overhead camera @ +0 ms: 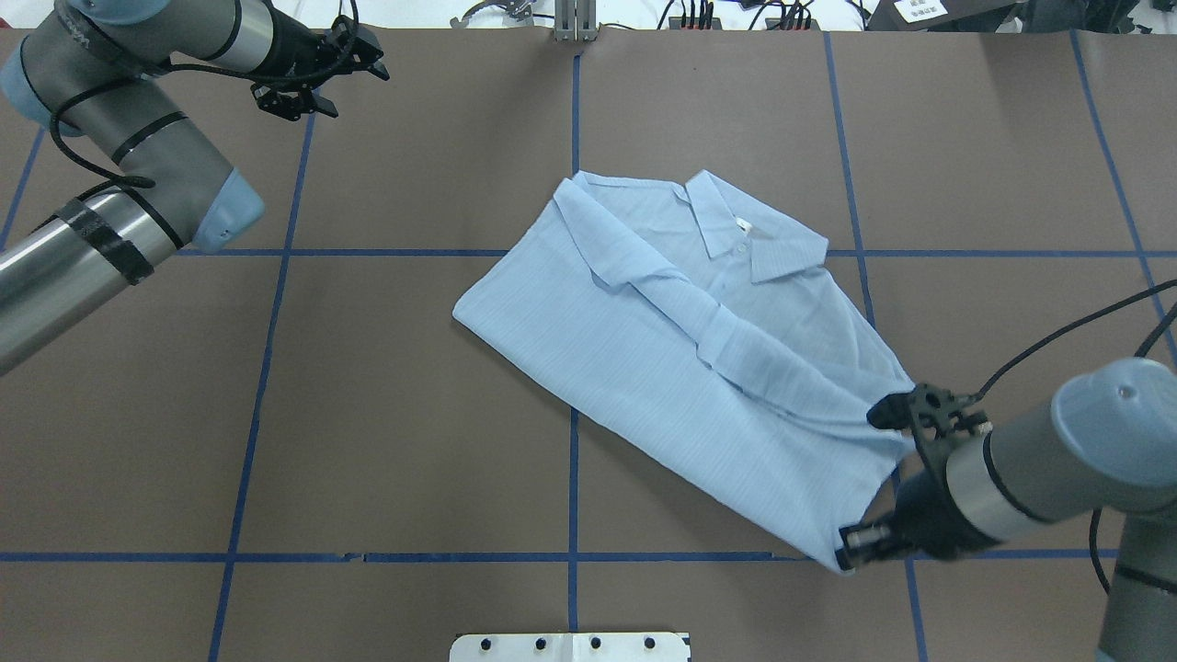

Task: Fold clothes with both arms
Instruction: 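Grasp the side edge with the right gripper and drag the shirt toward the robot, then grasp the far shirt edge with the left gripper while the right gripper withdraws, then fold the held edge over the shirt with the left gripper, then release and raise the left gripper while the right gripper moves to the shirt center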

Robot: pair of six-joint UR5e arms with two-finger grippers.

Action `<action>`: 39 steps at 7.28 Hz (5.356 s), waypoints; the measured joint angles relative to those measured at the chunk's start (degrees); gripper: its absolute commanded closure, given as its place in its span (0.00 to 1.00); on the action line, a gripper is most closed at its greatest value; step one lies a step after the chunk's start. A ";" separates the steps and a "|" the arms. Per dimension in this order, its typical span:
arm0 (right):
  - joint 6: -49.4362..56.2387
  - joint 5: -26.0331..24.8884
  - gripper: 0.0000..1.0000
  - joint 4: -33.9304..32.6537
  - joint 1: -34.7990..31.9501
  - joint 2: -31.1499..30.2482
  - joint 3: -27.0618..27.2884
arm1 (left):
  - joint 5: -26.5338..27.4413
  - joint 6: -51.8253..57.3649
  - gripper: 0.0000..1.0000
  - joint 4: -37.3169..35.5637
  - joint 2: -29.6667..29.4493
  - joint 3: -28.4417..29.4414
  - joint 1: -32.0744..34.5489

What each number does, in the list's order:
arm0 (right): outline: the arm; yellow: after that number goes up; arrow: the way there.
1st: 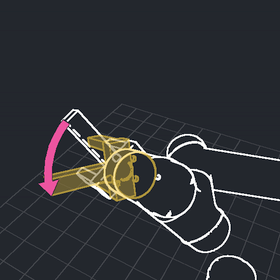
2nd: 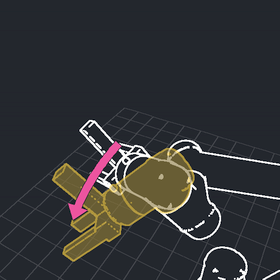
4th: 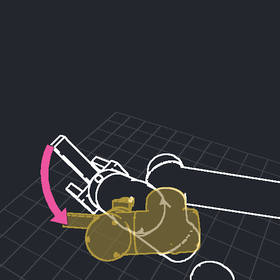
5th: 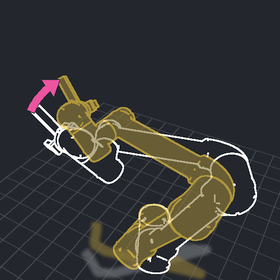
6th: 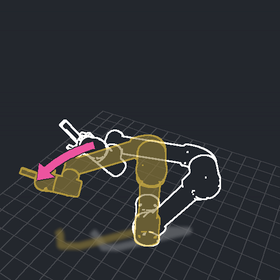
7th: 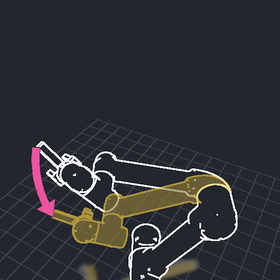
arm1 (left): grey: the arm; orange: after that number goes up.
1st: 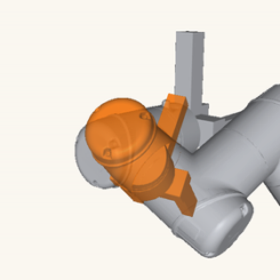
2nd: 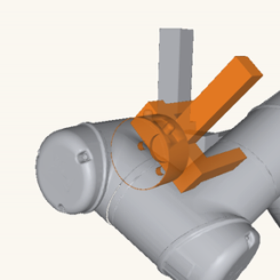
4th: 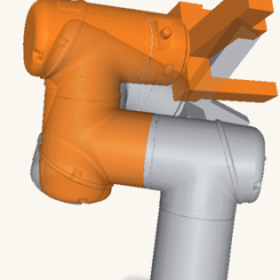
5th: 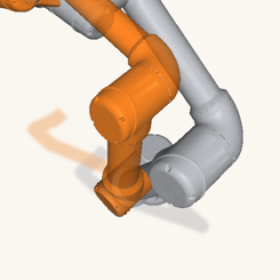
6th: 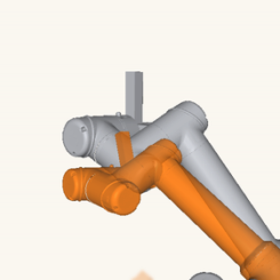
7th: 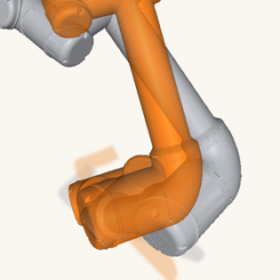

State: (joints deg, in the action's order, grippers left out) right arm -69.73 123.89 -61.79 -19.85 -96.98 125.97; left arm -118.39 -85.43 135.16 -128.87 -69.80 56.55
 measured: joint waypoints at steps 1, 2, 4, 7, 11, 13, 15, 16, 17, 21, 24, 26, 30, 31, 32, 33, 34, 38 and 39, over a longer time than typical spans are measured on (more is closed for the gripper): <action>-0.94 -0.27 0.01 0.10 5.58 -0.42 1.67 | 0.00 -0.03 0.10 0.01 0.17 -0.51 -0.05; -1.49 -0.48 0.00 0.22 8.76 -0.50 2.40 | -0.02 0.00 0.04 0.01 0.57 -1.26 -0.15; -1.76 -0.64 0.00 0.40 6.92 0.51 2.73 | -0.39 0.17 0.01 -0.24 1.29 -3.05 -0.89; -1.63 -0.60 0.00 0.45 -10.75 5.21 2.23 | -0.65 -1.90 0.01 -7.73 1.95 -11.56 -7.95; -0.91 -0.66 0.00 0.45 -22.46 6.63 0.15 | 12.01 -8.45 0.11 -21.16 1.87 -18.24 -26.03; -0.91 -0.65 0.00 0.45 -22.92 7.58 -0.64 | 13.77 -8.67 0.20 -23.26 2.27 -18.02 -28.32; -0.86 -0.56 0.00 0.45 -23.07 7.74 -0.71 | 13.97 -8.68 0.52 -23.90 2.40 -17.90 -28.57; -0.85 -0.48 0.00 0.45 -23.20 7.76 -0.73 | 13.98 -8.64 0.82 -24.02 2.40 -17.91 -28.59; -0.85 -0.36 0.00 0.44 -23.37 7.77 -0.76 | 13.96 -8.62 1.00 -24.17 2.40 -18.00 -28.60; -0.85 -0.30 0.00 0.44 -23.90 7.67 -0.87 | 13.58 -8.71 1.00 -24.70 2.39 -19.28 -28.17; -0.91 -0.57 0.00 0.44 -24.47 7.67 -1.00 | 13.61 -8.41 1.00 -24.77 1.98 -19.03 -23.03; -0.93 -0.71 0.00 0.47 -25.27 7.82 -1.48 | 15.05 -6.01 1.00 -24.13 -1.39 -13.49 -18.28; -0.94 -1.92 0.00 0.53 -26.35 8.51 -2.68 | 26.35 -2.27 1.00 -4.86 -10.96 8.40 -14.58; -0.94 -2.08 0.00 0.53 -26.38 8.57 -2.72 | 27.93 -2.16 1.00 -1.18 -11.21 11.30 -14.50; -0.94 -2.15 0.00 0.53 -26.36 8.61 -2.74 | 28.54 -2.12 1.00 0.47 -11.28 12.62 -14.48; -0.94 -2.30 0.00 0.53 -26.33 8.63 -2.84 | 28.74 -2.13 0.19 1.28 -11.30 13.08 -14.46; -0.94 -3.10 0.00 0.53 -26.23 8.64 -2.95 | 28.76 -2.01 0.00 1.69 -11.35 13.20 -14.46; -0.94 -10.14 0.00 -0.14 -21.15 12.17 -5.10 | 21.68 -0.14 0.00 2.90 -11.02 11.27 -11.45; -0.94 -13.28 0.00 -1.51 -17.88 13.90 -5.30 | 14.62 1.17 0.00 2.68 -8.28 7.48 -9.21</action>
State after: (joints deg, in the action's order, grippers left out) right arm -70.66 110.60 -63.30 -37.74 -83.08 120.68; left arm -103.77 -84.26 137.84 -137.14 -62.32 47.34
